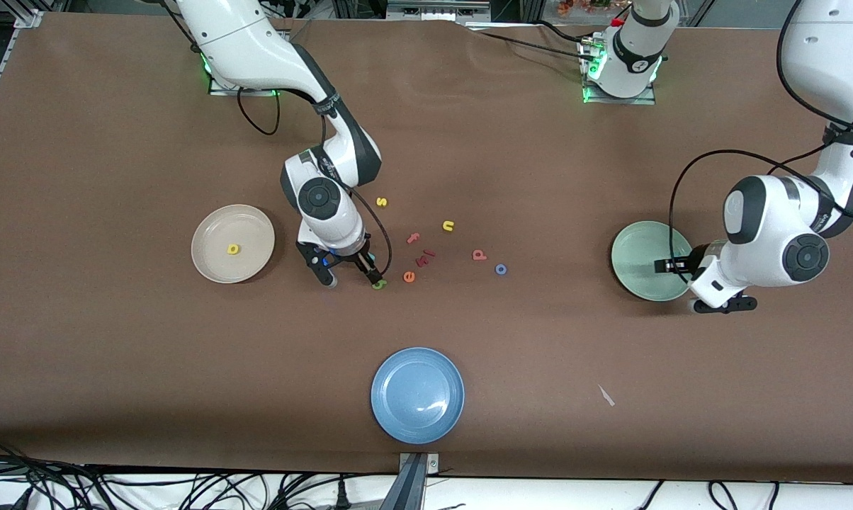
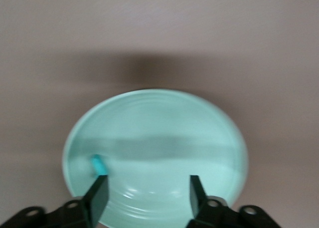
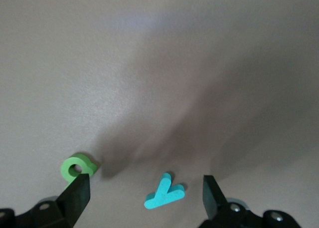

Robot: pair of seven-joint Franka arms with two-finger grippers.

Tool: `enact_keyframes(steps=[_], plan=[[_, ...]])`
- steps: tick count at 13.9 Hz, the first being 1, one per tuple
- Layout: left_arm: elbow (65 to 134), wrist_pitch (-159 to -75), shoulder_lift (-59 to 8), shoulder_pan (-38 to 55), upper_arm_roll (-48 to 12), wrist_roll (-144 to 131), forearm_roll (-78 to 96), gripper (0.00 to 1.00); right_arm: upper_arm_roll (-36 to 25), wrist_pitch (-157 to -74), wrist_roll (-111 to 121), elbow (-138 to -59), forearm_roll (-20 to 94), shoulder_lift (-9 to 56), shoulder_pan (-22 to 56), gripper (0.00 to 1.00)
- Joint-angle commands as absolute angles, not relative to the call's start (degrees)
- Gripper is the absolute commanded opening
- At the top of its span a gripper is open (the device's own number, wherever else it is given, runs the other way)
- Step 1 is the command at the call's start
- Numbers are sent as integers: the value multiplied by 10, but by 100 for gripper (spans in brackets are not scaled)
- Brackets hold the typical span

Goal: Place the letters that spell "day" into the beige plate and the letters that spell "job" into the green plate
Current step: 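Open both grippers over the plates and reach back toward the letters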

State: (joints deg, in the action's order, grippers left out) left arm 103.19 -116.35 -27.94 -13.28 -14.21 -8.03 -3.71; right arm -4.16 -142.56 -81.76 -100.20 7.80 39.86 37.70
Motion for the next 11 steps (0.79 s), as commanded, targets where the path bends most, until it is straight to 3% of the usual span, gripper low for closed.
enact_keyframes(steps=[1, 3, 4, 7, 11], plan=[[1000, -1127, -263, -128, -217, -234, -23, 100, -40, -1432, -835, -990, 86, 414, 388, 100], [999, -1137, -274, -101, -250, -376, -11, 100, -40, -1428, -834, -994, 86, 414, 388, 97], [998, -1156, -282, -72, -250, -439, -10, 100, -40, -1428, -834, -994, 86, 414, 389, 89], [998, -1242, -313, 14, -250, -557, -15, 96, -40, -1426, -828, -996, 86, 413, 390, 52], [929, -1273, -395, 89, -230, -598, -18, 96, -42, -1415, -820, -992, 86, 409, 387, 25]])
